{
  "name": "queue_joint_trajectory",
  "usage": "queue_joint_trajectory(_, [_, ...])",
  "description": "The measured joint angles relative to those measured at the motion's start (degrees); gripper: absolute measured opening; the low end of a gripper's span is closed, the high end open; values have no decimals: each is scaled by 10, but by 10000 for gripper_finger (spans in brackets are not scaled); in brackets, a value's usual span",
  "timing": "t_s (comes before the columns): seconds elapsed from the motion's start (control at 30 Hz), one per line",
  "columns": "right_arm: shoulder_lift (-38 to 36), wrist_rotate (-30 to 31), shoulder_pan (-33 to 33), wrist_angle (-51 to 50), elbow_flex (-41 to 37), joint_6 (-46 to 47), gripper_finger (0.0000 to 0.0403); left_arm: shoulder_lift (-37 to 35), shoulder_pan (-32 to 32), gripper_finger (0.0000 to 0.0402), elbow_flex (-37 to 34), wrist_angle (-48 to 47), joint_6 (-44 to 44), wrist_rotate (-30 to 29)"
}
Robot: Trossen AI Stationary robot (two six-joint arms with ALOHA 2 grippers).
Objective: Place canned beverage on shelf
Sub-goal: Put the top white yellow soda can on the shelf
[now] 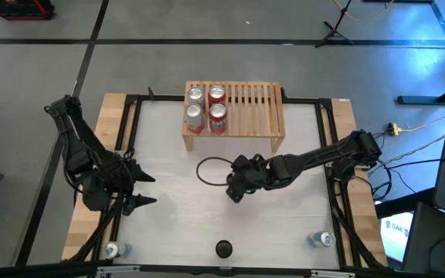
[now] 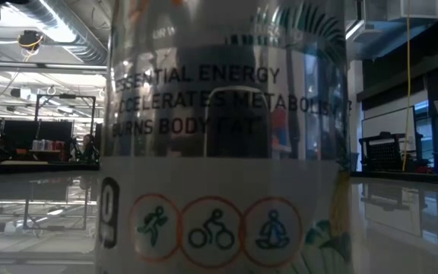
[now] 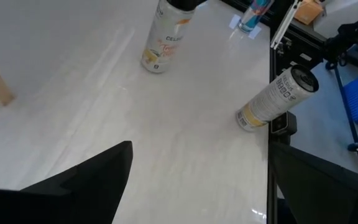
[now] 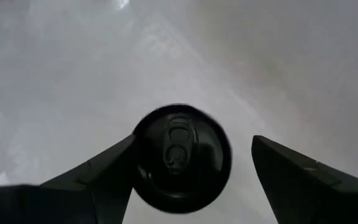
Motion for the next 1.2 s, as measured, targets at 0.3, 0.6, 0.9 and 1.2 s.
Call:
queue_joint_trajectory(0.3, [-2, 27, 0, -14, 0, -3, 303, 0, 0, 369, 0, 0, 0, 0])
queue_joint_trajectory(0.6, [-22, 34, 17, -68, 50, -44, 303, 0, 0, 369, 0, 0, 0, 3])
queue_joint_trajectory(0.9, [-33, 40, 111, -87, -19, -28, 303, 0, 0, 369, 0, 5, 3, 19])
queue_joint_trajectory(1.2, [-121, 73, 136, 166, -232, -19, 303, 0, 0, 369, 0, 5, 1, 29])
